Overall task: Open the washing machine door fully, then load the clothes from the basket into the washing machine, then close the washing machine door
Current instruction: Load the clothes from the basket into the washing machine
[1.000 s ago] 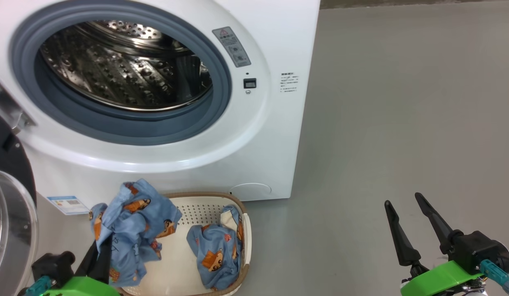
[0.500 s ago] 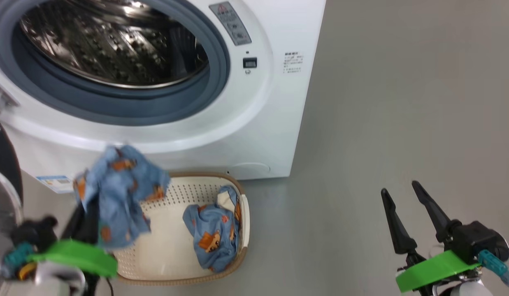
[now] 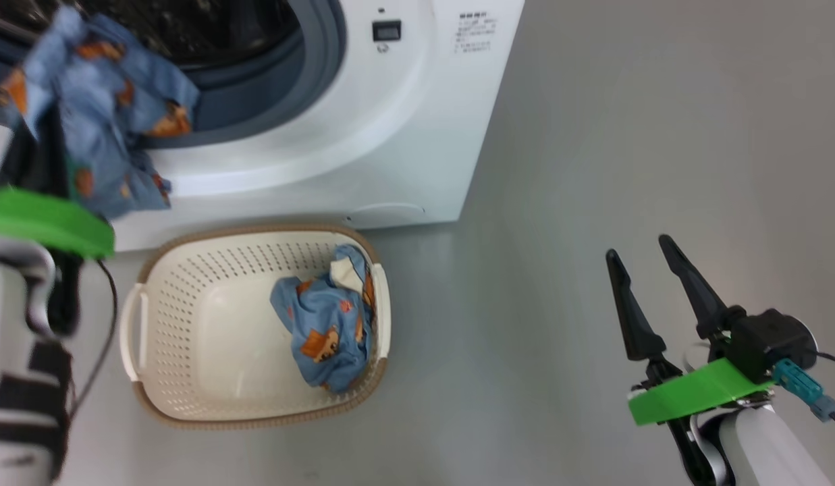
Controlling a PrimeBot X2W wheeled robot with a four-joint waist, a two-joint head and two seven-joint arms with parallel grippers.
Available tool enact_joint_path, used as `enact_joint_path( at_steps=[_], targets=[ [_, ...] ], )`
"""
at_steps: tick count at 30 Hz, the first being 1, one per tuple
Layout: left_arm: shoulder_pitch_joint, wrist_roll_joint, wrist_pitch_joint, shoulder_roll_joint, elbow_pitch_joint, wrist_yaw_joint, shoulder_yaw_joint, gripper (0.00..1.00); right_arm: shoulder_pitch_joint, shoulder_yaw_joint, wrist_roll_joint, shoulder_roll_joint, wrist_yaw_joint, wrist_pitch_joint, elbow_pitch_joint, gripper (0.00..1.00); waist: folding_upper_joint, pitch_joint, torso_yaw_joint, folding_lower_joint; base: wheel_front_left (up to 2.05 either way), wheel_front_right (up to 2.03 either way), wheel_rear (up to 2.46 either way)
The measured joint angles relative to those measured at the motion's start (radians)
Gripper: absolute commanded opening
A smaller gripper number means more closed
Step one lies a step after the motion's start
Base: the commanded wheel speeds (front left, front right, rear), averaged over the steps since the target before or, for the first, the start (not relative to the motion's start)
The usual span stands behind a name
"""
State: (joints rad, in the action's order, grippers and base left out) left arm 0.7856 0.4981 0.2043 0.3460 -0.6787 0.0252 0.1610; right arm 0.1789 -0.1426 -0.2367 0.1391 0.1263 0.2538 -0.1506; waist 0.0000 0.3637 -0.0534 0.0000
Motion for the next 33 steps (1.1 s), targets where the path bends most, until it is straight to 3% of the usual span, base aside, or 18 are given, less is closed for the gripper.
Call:
enact_joint_path(
  at_steps=[11, 20, 26, 33],
  targets=[
    [0.339, -0.028, -0.032, 0.007, -0.320, 0.011, 0.024, 0.00, 0.095, -0.039, 0.000, -0.019, 0.000, 0.000, 0.001, 1.00, 0.0000, 0.131, -0.049, 0.0000, 0.00, 0.00, 0.00],
    [0.537, -0.051, -0.034, 0.012, -0.481, 0.028, 0.046, 0.00, 0.147, -0.059, 0.000, -0.041, 0.000, 0.000, 0.003, 1.00, 0.0000, 0.215, -0.097, 0.0000, 0.00, 0.00, 0.00],
    [0.635, -0.072, 0.040, 0.038, -0.476, 0.037, 0.056, 0.00, 0.163, -0.061, 0.000, -0.044, 0.000, 0.000, 0.007, 1.00, 0.0000, 0.254, -0.125, 0.0000, 0.00, 0.00, 0.00],
    [0.662, -0.126, 0.052, 0.068, -0.252, 0.026, -0.005, 0.00, 0.165, -0.055, 0.000, -0.046, 0.000, 0.000, 0.012, 1.00, 0.0000, 0.286, -0.133, 0.0001, 0.00, 0.00, 0.00]
  ],
)
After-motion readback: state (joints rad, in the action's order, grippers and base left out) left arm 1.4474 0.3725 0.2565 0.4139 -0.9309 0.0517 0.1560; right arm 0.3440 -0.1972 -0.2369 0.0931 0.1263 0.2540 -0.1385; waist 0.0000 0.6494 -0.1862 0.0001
